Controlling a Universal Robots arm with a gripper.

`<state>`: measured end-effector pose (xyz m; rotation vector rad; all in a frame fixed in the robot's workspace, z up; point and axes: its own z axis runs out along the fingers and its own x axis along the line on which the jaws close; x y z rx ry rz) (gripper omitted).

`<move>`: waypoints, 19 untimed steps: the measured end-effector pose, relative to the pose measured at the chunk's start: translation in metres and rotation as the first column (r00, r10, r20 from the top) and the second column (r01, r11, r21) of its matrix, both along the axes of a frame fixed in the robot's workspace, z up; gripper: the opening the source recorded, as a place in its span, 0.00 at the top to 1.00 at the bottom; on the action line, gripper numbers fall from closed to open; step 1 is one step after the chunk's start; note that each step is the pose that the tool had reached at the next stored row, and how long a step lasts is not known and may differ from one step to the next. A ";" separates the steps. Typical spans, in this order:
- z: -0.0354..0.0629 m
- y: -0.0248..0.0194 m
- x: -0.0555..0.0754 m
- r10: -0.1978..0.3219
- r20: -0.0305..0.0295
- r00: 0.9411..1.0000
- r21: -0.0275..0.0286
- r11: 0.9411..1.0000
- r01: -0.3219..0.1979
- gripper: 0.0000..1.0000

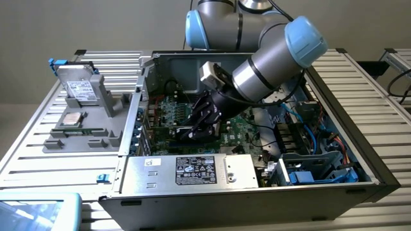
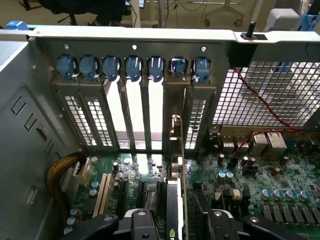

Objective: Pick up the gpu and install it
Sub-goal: 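Insert the gpu into the slot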

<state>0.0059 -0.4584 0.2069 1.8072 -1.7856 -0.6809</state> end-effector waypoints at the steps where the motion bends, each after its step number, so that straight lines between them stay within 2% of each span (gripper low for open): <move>1: 0.0007 0.0000 0.000 0.000 0.000 1.000 0.000 1.000 0.000 0.58; 4: 0.0073 0.0000 0.001 0.000 0.001 1.000 0.000 1.000 0.000 0.58; 14: 0.0522 0.0000 0.001 0.000 0.001 1.000 -0.001 1.000 0.000 0.58; 16: 0.0578 0.0000 0.002 0.000 0.003 1.000 -0.001 1.000 0.000 0.58; 19: 0.0601 0.0001 0.002 0.000 0.012 1.000 -0.001 1.000 0.000 0.58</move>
